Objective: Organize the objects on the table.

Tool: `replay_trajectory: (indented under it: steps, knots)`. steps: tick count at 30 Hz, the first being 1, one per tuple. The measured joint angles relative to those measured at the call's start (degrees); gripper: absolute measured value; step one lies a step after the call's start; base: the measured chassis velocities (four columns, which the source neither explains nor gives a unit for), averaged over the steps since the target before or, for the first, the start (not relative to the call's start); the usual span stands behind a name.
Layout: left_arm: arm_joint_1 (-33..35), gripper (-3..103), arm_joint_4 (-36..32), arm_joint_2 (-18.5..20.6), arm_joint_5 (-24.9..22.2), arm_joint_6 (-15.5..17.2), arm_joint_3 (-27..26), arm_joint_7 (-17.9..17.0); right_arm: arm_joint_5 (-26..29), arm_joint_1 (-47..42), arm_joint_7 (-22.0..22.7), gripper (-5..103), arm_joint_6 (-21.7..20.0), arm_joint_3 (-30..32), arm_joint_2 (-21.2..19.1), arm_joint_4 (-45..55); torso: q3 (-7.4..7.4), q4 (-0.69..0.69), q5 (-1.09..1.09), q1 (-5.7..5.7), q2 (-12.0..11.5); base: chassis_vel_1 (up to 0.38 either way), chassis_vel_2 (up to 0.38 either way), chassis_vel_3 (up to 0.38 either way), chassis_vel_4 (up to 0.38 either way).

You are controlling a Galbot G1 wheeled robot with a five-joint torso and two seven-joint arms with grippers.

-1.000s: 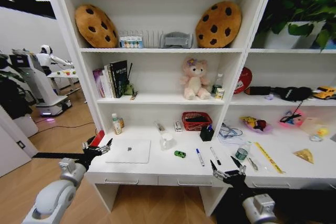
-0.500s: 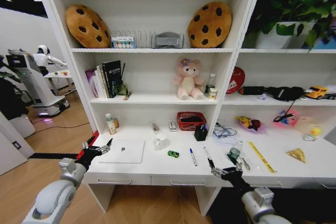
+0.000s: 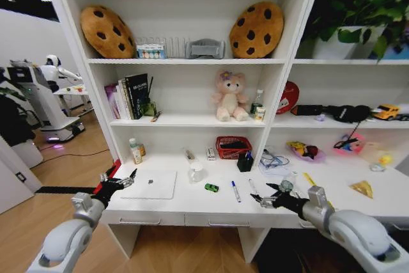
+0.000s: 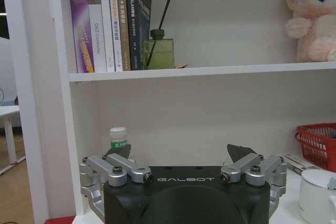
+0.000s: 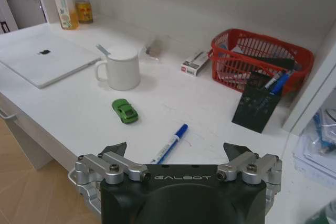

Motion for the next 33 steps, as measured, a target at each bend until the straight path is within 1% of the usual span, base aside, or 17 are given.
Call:
replay_trajectory:
  steps: [5,7,8,9,10,11,13,15,17,18,22,23,24,28,30,31,33]
  knots:
    - [0.0,100,0.0,0.0,0.0,0.0,0.0,0.0,-1.5,2.8,-2.6,100,-0.1,-1.9,-2.3,-5.1,0.00,-0.06,0.01,0.00,0.0,0.000,0.000,0.000,0.000]
    - [0.0,100,0.0,0.0,0.0,0.0,0.0,0.0,-1.9,6.5,-3.9,100,0.0,-6.5,-3.9,-8.2,0.00,-0.06,0.02,0.00,0.0,0.000,0.000,0.000,0.000]
    - [0.0,100,0.0,0.0,0.0,0.0,0.0,0.0,-1.9,6.5,-3.9,100,0.0,-6.5,-3.9,-8.2,0.00,-0.06,0.02,0.00,0.0,0.000,0.000,0.000,0.000]
    - [0.0,100,0.0,0.0,0.0,0.0,0.0,0.0,-2.1,9.9,-4.5,100,0.0,-10.9,-4.9,-9.5,0.00,-0.03,0.00,-0.01,0.0,0.000,0.000,0.000,0.000]
    - [0.0,100,0.0,0.0,0.0,0.0,0.0,0.0,-2.5,12.4,-5.1,100,0.0,-13.7,-5.5,-10.3,0.00,-0.03,0.02,0.00,0.0,0.000,0.000,0.000,0.000]
    - [0.0,100,0.0,0.0,0.0,0.0,0.0,0.0,-2.5,12.4,-5.1,100,0.0,-13.7,-5.5,-10.3,0.00,-0.03,0.02,0.00,0.0,0.000,0.000,0.000,0.000]
    - [0.0,100,0.0,0.0,0.0,0.0,0.0,0.0,-4.3,19.6,-7.3,100,1.0,-20.9,-6.4,-12.1,0.00,-0.01,-0.01,0.00,0.0,0.000,0.000,0.000,0.000]
    - [0.0,100,0.0,0.0,0.0,0.0,0.0,0.0,-5.0,21.2,-7.7,100,1.4,-22.4,-6.5,-12.6,0.00,-0.01,-0.01,0.00,0.0,0.000,0.000,0.000,0.000]
    - [0.0,100,0.0,0.0,0.0,0.0,0.0,0.0,-6.8,27.3,-8.5,100,2.5,-28.5,-6.1,-14.1,0.00,-0.01,-0.04,0.00,0.0,0.000,0.000,0.000,0.000]
    - [0.0,100,0.0,0.0,0.0,0.0,0.0,0.0,-6.8,27.3,-8.5,100,2.5,-28.5,-6.1,-14.1,0.00,-0.01,-0.04,0.00,0.0,0.000,0.000,0.000,0.000]
    - [0.0,100,0.0,0.0,0.0,0.0,0.0,0.0,-8.5,35.4,-9.5,100,4.4,-37.3,-1.9,-18.5,0.00,-0.04,-0.02,0.00,0.0,0.000,0.000,0.000,0.000]
    - [0.0,100,0.0,0.0,0.0,0.0,0.0,0.0,-8.5,35.4,-9.5,100,4.4,-37.3,-1.9,-18.5,0.00,-0.04,-0.02,0.00,0.0,0.000,0.000,0.000,0.000]
    - [0.0,100,0.0,0.0,0.0,0.0,0.0,0.0,-9.7,38.0,-10.4,100,5.0,-39.7,0.1,-20.4,0.00,-0.03,0.00,-0.01,0.0,0.000,0.000,0.000,0.000]
    - [0.0,100,0.0,0.0,0.0,0.0,0.0,0.0,-10.8,42.6,-11.2,100,5.8,-44.2,2.9,-23.3,0.00,-0.03,-0.03,-0.01,0.0,0.000,0.000,0.000,0.000]
    - [0.0,100,0.0,0.0,0.0,0.0,0.0,0.0,-11.2,49.7,-11.6,100,6.7,-51.0,6.8,-28.1,0.00,0.00,-0.02,0.00,0.0,0.000,0.000,0.000,0.000]
    - [0.0,100,0.0,0.0,0.0,0.0,0.0,0.0,-11.2,49.7,-11.6,100,6.7,-51.0,6.8,-28.1,0.00,0.00,-0.02,0.00,0.0,0.000,0.000,0.000,0.000]
    - [0.0,100,0.0,0.0,0.0,0.0,0.0,0.0,-11.3,54.5,-12.1,100,6.9,-56.5,9.8,-32.9,0.00,-0.01,0.00,0.00,0.0,0.000,0.000,0.000,0.000]
